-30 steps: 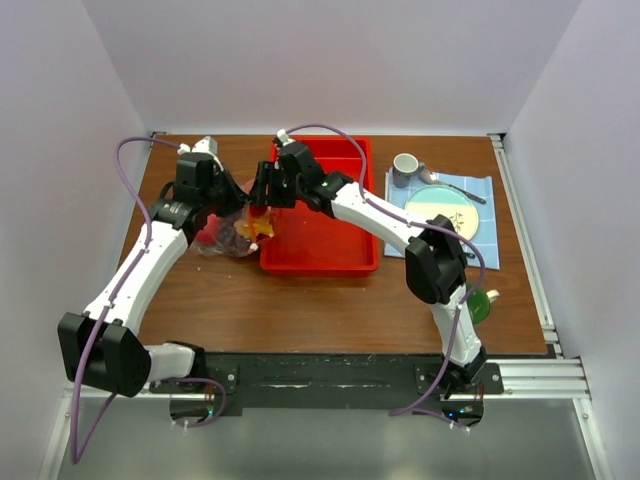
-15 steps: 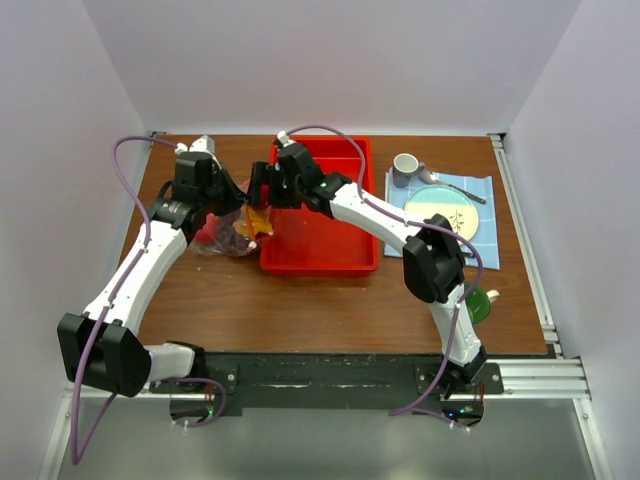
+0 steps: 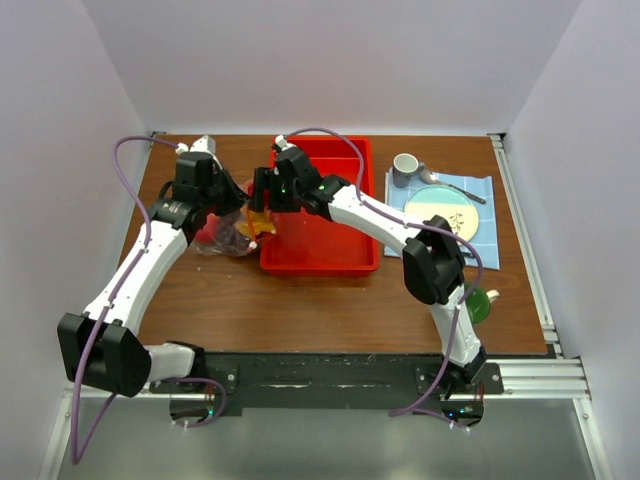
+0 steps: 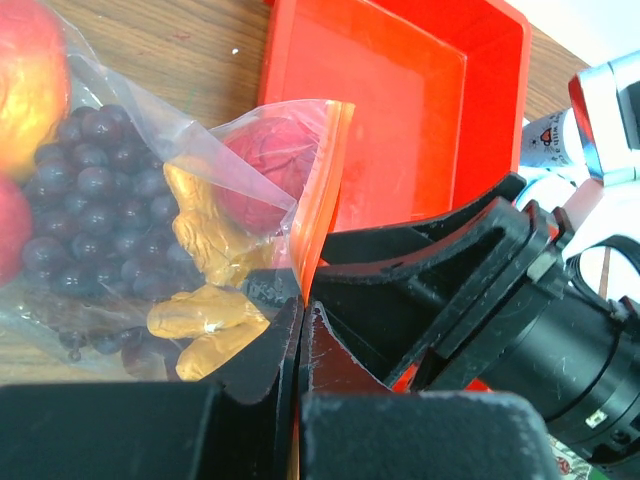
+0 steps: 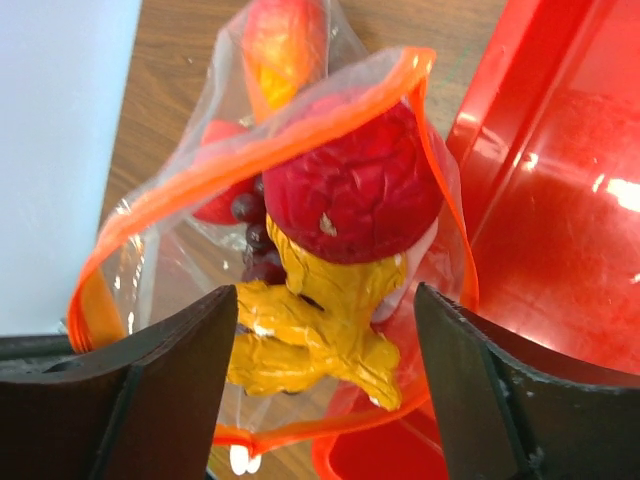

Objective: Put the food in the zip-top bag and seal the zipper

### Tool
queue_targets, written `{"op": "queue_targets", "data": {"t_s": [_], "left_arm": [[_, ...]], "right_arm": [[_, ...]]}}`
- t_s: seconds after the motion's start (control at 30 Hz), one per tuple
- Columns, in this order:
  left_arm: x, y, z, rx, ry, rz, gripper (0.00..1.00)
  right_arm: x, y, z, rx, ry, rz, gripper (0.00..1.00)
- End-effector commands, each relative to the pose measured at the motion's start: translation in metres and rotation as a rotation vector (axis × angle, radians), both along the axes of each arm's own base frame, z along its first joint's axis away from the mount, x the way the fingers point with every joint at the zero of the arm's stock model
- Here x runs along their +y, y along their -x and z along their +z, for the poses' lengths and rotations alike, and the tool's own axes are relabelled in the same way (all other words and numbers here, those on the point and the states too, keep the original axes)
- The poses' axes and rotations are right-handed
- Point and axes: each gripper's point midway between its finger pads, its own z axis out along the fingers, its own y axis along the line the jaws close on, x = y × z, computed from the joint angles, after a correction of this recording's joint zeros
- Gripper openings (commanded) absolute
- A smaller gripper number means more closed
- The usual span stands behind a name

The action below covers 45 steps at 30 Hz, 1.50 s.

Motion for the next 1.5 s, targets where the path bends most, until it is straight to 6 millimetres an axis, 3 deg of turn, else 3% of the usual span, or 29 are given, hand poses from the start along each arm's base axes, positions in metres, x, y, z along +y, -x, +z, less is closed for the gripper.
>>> {"op": "queue_targets", "data": {"t_s": [0.0,0.2,0.33,0.43,0.53,0.77,1.07,1.17,1.27,1.3,1.47], "left_arm": [[-0.005,-0.01,0.028,-0.087,0.034,-0.005,0.0],[-0.005,-0.011,0.028,-0.087,0.032,-0.003,0.0],[-0.005,-0.011,0.029,-0.088,0.034,-0.003,0.0],[-0.005,-0.011,0.029,-0.087,0.033,-0.002,0.0],[-0.004,-0.01,0.029,-0.087,0.028,0.003,0.0],[-0.003,-0.009,0.029,-0.084,0.025,0.004,0.0],[-0.002,-0.008,0.031,-0.089,0.024,0.007,0.0],[0.0,-0.006,0.03,-0.088,0.018,0.016,0.0],[0.003,-0.005,0.031,-0.092,0.008,0.027,0.0],[0.005,-0.005,0.031,-0.091,0.005,0.033,0.0],[0.02,-0.002,0.031,-0.09,-0.04,0.081,0.0]], "right_arm": [[-0.016,0.005,0.05,-0.103,-0.008,-0.013,0.72],[-0.037,0.013,0.046,-0.117,0.04,-0.034,0.65],[-0.045,0.015,0.019,-0.083,0.1,-0.034,0.43],[-0.046,0.009,0.008,-0.082,0.111,-0.015,0.38],[-0.05,-0.002,0.003,-0.082,0.096,-0.006,0.38],[-0.04,0.001,-0.017,-0.027,0.045,0.055,0.42],[-0.036,-0.004,-0.037,0.019,-0.004,0.031,0.41],[-0.033,-0.006,-0.038,0.025,-0.021,0.026,0.39],[-0.03,-0.006,-0.034,0.023,-0.039,0.024,0.31],[-0.03,-0.007,-0.029,0.018,-0.047,0.023,0.23],[-0.026,-0.01,0.009,-0.025,-0.081,0.032,0.0]]}}
